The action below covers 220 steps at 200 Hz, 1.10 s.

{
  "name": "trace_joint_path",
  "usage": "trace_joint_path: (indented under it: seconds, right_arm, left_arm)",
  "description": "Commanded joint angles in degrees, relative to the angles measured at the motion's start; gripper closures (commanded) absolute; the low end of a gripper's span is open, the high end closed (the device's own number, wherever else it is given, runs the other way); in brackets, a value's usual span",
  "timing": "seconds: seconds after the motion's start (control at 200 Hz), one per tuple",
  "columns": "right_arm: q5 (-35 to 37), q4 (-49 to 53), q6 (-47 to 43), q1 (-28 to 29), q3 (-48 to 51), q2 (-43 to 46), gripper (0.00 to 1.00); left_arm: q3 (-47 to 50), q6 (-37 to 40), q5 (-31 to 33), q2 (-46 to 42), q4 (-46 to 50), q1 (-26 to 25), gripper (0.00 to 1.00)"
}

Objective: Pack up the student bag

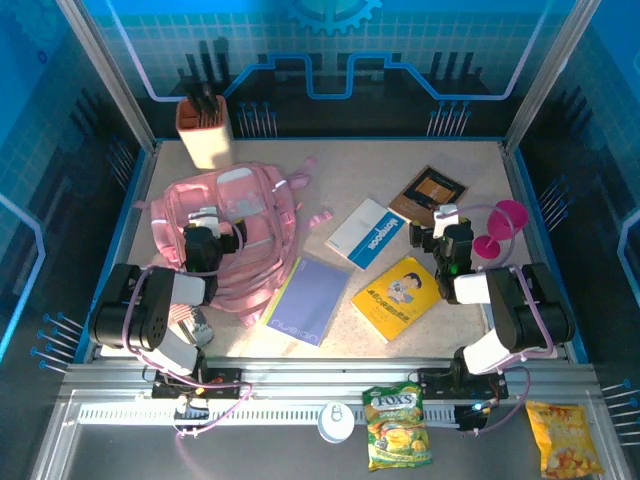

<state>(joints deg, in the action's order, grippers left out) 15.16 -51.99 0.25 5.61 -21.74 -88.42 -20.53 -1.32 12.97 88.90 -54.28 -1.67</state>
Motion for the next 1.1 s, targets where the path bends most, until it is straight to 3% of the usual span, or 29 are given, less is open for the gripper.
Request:
trace_joint_path:
  seconds: [0.0, 1.096]
  right_arm:
    - [0.32, -2.07, 0.78, 0.22, 0.20, -0.17, 0.00]
    - [0.41, -2.94, 0.75, 0.18, 0.78, 0.26, 0.00]
  left_arm:
    - [-0.76, 0.73, -1.16, 0.47, -0.24, -0.17, 0.01]
    - [-0.40, 0.71, -1.28, 0.35, -0.89, -0.09, 0.01]
